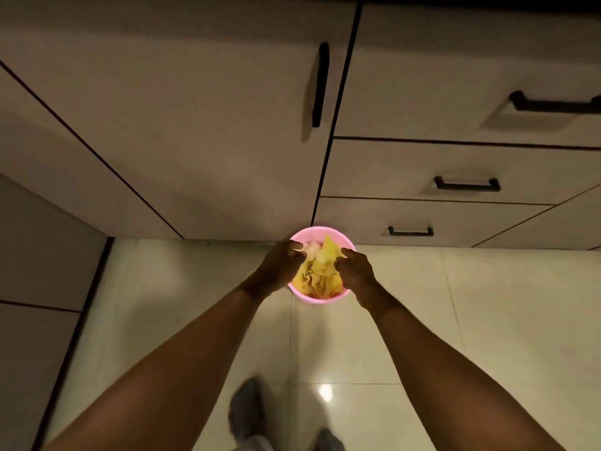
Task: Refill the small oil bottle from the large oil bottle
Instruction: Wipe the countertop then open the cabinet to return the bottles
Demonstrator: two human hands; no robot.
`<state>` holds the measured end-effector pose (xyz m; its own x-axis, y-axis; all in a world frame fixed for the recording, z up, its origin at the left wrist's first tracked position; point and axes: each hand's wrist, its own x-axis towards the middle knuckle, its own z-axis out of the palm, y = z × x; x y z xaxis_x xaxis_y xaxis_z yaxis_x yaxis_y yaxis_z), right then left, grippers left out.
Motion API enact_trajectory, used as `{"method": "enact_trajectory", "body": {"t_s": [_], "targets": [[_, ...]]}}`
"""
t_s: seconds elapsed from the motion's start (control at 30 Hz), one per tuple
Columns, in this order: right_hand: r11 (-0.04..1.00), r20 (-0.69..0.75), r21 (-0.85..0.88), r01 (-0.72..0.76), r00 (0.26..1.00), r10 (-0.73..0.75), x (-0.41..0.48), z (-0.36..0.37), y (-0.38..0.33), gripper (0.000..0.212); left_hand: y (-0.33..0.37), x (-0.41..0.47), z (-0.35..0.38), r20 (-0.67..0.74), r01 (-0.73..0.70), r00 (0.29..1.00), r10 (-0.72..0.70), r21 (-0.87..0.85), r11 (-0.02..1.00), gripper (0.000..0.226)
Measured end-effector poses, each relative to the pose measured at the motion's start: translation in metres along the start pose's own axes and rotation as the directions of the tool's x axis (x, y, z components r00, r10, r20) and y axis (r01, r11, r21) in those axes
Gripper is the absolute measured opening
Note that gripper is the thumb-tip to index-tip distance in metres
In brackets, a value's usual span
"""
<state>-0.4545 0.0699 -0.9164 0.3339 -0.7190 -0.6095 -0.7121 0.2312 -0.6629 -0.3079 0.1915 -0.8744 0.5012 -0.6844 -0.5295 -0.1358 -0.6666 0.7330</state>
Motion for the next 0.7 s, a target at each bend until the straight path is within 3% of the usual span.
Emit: {"method": "enact_trajectory", "body": {"t_s": [0.1, 0.2, 0.27, 0.33, 0.4, 0.47, 0.7], "targets": [[0.999, 0.065, -0.034, -0.007, 0.998, 0.009, -0.007, -0.003, 0.001, 0.059, -0.011, 0.001, 0.001, 0.005, 0.022, 1.0, -0.022, -0.018, 1.0, 0.037], [0.982, 0.05, -0.179, 0.066, 0.997, -0.058, -0.027, -0.017, -0.011, 0.061, -0.003, -0.018, -0.011, -0.002, -0.01, 1.0, 0.01, 0.023, 1.0, 0.036], [0.939, 0.073, -0.308, 0.151, 0.988, -0.135, -0.052, -0.029, -0.038, 0.056, 0.014, -0.035, -0.026, -0.023, -0.077, 0.997, 0.08, 0.115, 0.99, 0.036], [0.86, 0.114, -0.445, 0.249, 0.969, -0.222, -0.087, -0.043, -0.075, 0.055, 0.039, -0.061, -0.044, -0.087, -0.207, 0.968, 0.237, 0.262, 0.942, 0.038], [0.752, 0.162, -0.556, 0.353, 0.934, -0.318, -0.12, -0.056, -0.11, 0.061, 0.07, -0.089, -0.063, -0.157, -0.331, 0.89, 0.427, 0.421, 0.844, 0.041], [0.642, 0.2, -0.619, 0.453, 0.881, -0.429, -0.159, -0.072, -0.148, 0.066, 0.107, -0.117, -0.086, -0.212, -0.368, 0.809, 0.548, 0.544, 0.754, 0.044], [0.408, 0.255, -0.628, 0.662, 0.671, -0.696, -0.27, -0.134, -0.296, 0.067, 0.239, -0.204, -0.18, -0.4, -0.364, 0.566, 0.721, 0.663, 0.654, 0.052]]}}
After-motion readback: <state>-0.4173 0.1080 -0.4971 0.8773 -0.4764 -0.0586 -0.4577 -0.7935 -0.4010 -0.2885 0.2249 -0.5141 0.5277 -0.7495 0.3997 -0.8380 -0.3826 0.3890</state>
